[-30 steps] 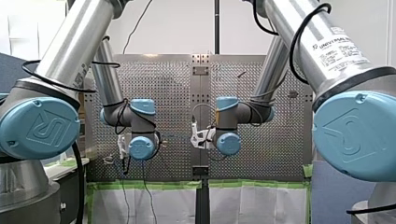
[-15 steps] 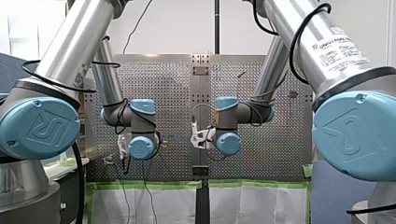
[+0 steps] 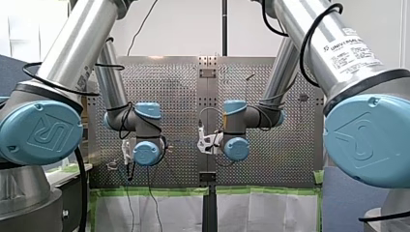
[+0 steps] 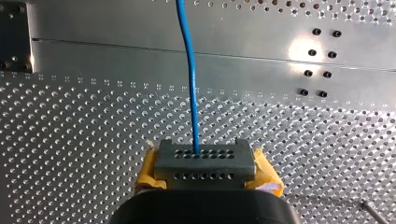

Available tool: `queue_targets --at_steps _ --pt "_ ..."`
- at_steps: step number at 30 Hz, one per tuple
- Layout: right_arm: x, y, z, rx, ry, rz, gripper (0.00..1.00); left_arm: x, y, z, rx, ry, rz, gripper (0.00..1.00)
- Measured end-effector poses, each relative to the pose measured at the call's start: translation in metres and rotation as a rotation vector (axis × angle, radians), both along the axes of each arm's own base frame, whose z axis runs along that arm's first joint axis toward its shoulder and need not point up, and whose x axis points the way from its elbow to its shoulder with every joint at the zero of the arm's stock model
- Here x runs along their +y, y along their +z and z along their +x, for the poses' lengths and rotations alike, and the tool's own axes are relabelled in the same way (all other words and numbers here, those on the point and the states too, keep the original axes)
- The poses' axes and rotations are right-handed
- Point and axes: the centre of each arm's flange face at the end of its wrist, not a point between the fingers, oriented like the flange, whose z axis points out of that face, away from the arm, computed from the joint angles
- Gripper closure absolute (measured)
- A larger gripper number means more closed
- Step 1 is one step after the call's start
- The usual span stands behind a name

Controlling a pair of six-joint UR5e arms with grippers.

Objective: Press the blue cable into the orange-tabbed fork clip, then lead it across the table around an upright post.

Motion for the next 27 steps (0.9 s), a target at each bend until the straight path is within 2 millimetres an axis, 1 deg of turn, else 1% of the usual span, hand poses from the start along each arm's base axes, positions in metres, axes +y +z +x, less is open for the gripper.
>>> queue_targets --at_steps 24,27 --pt "0.0 0.0 0.0 0.0 0.0 0.0 1.0 -0.0001 0.0 0.0 0.0 0.0 0.001 1.0" --pt "0.0006 -0.0016 0.0002 0.006 -0.001 0.002 1.0 0.0002 -0.0037 -0.0004 0.012 -0.001 0.015 1.0"
